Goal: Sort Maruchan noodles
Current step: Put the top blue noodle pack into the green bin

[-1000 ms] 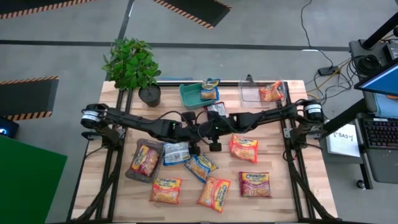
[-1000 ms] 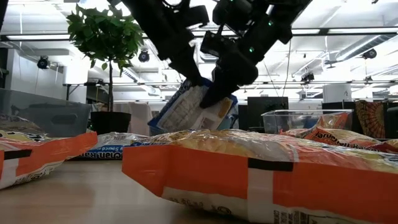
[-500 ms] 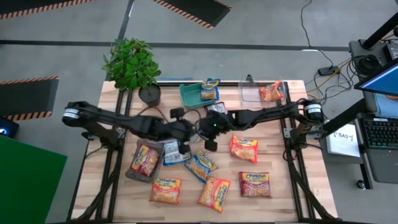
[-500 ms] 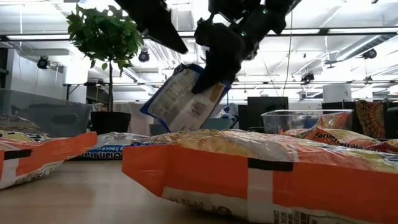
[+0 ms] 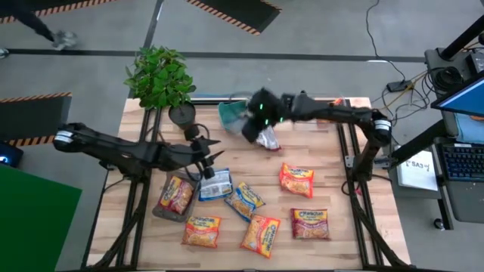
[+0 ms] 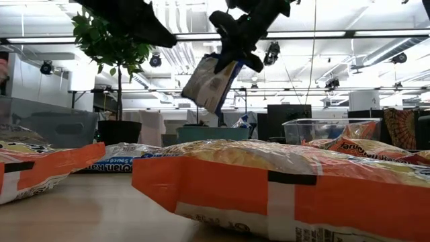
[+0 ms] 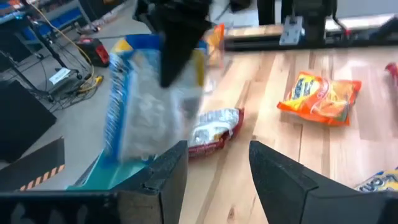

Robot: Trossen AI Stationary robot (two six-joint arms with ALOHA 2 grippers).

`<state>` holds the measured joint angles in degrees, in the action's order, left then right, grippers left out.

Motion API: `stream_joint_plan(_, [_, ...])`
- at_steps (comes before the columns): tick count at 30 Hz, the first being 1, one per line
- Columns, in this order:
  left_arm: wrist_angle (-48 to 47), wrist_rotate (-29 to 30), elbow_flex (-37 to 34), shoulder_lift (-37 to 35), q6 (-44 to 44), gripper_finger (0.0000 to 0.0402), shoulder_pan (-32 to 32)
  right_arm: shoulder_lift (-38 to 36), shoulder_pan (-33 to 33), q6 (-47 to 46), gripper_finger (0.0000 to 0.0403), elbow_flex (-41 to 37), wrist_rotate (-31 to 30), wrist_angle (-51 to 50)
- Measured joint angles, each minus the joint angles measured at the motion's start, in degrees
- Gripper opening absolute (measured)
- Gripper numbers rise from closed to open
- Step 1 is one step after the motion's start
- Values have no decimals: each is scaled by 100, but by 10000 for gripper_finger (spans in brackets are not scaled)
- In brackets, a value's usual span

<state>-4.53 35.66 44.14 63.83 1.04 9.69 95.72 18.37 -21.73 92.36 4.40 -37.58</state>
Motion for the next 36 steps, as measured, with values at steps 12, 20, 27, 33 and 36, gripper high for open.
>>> stream_joint_plan(12, [-42, 197, -67, -298, -101, 155, 2, 447, 1365, -1374, 9, 375, 158, -1])
stream_joint_plan(20, [-64, 195, -67, -297, -120, 155, 2, 1080, 1326, -1805, 9, 390, 208, 492])
stream_joint_plan(27, [-84, 192, -67, -297, -120, 155, 15, 1363, 1289, -1935, 17, 399, 161, 391])
stream_joint_plan(33, [-86, 190, -67, -299, -118, 155, 15, 1580, 1289, -1838, 18, 399, 62, 388])
stream_joint_plan(36, [-89, 190, -67, -299, -107, 155, 15, 1622, 1301, -1604, 26, 399, 6, 385])
